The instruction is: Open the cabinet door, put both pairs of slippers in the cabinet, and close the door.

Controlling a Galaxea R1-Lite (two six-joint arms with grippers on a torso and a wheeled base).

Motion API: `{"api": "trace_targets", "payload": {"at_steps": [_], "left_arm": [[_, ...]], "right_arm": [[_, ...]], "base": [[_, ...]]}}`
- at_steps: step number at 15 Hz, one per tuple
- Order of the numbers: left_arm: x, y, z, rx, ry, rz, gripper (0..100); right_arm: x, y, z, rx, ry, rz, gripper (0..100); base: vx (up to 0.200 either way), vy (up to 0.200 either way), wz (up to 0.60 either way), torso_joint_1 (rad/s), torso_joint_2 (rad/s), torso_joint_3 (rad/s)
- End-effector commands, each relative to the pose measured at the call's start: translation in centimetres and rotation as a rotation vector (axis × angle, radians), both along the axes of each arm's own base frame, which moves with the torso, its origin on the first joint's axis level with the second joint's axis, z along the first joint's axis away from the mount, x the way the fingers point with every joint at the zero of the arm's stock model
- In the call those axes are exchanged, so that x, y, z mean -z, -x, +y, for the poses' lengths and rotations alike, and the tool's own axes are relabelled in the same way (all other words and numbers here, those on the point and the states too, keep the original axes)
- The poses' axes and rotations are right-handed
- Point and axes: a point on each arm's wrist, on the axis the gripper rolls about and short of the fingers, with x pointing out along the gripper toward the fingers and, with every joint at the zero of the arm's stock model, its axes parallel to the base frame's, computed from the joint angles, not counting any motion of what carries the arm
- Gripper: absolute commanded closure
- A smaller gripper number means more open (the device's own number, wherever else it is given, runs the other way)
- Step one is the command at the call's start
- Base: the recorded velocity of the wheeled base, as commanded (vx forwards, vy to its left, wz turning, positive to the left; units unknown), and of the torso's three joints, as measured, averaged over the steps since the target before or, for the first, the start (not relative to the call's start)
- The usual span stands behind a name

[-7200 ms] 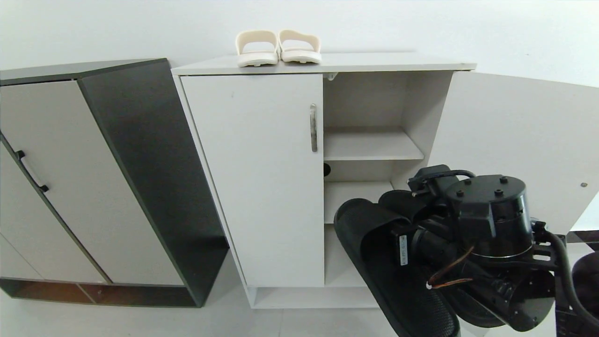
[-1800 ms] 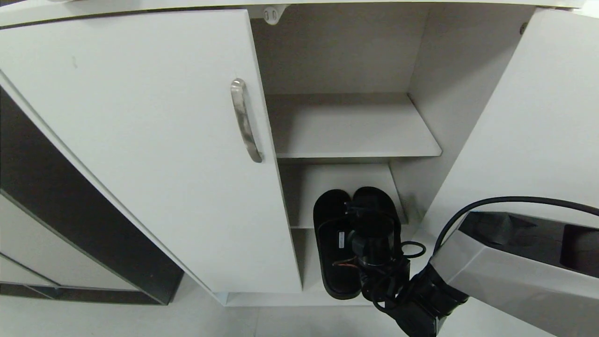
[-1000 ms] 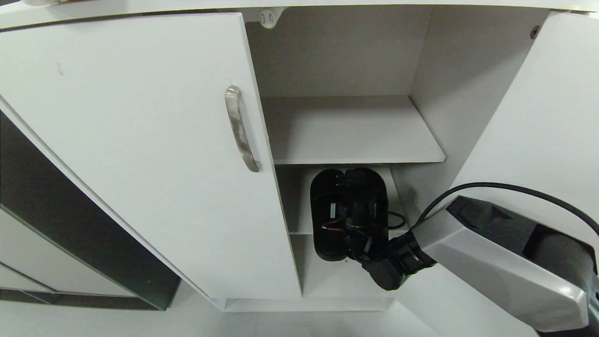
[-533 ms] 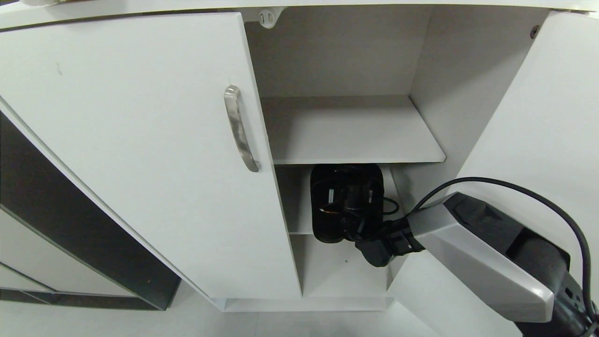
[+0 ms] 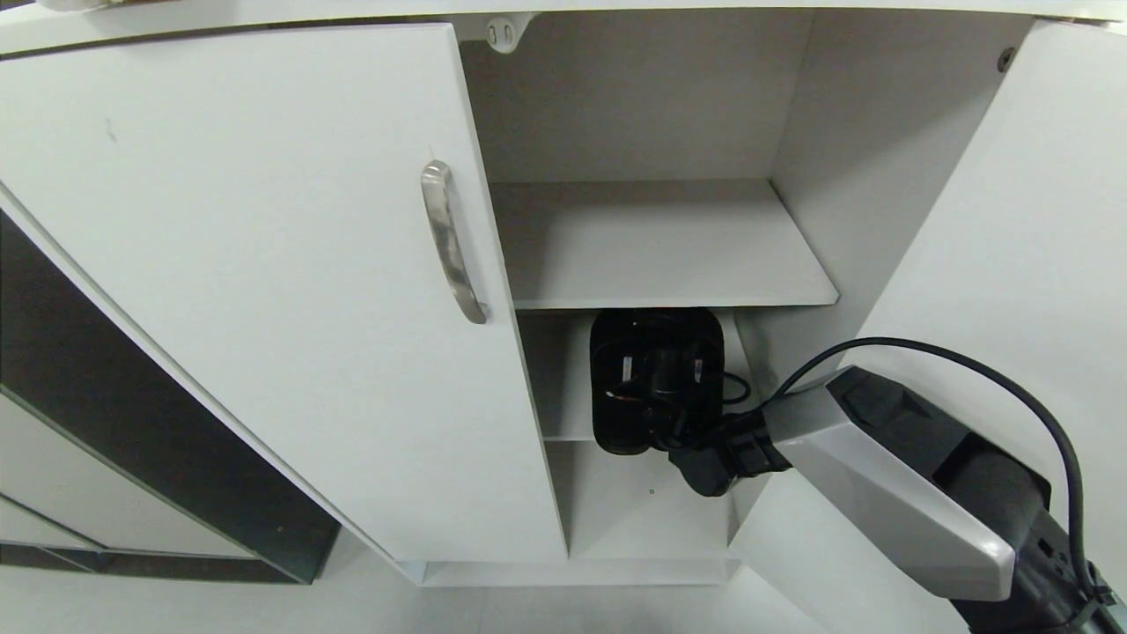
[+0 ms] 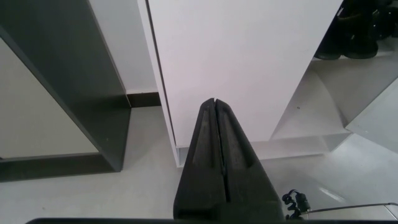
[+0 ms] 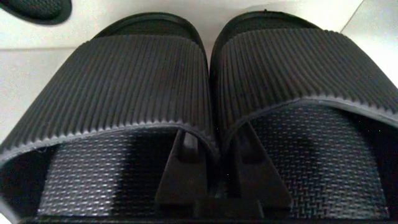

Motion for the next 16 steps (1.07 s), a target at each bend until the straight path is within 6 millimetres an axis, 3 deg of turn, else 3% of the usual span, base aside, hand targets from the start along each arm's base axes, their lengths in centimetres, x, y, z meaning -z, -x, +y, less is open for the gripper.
{"api": "trace_targets", "payload": {"at_steps": [1,4,5,10,13,16], "left_arm": [[0.0,0.0,0.0,0.000,0.000,0.002,100],[0.0,0.0,0.0,-0.001,0.000,0.002,100],[0.0,0.0,0.0,0.000,0.000,0.002,100],[0.0,0.0,0.0,0.000,0.000,0.002,100],[0.0,0.0,0.0,0.000,-0.001,0.002,100],[0.0,0.0,0.0,0.000,-0.003,0.002,100]], "right_arm": [[0.4,-0.2,-0.1,0.004,0.003,0.003,100],[0.5,-0.2,-0.1,0.005,0.004,0.006,100],[0.5,-0.3,-0.2,0.007,0.008,0.010,0],[1.1,0.7,-0.4,0.001,0.035,0.046,0],[0.1,3.6,-0.7,-0.026,0.033,0.037,0],[-1.5,8.0,-1.2,-0.078,0.045,0.021,0]], "base": [[0.000,0.000,0.00,0.000,0.00,0.000],[0.000,0.000,0.00,0.000,0.00,0.000],[0.000,0.000,0.00,0.000,0.00,0.000],[0.000,0.000,0.00,0.000,0.00,0.000],[0.000,0.000,0.00,0.000,0.00,0.000],[0.000,0.000,0.00,0.000,0.00,0.000]]}}
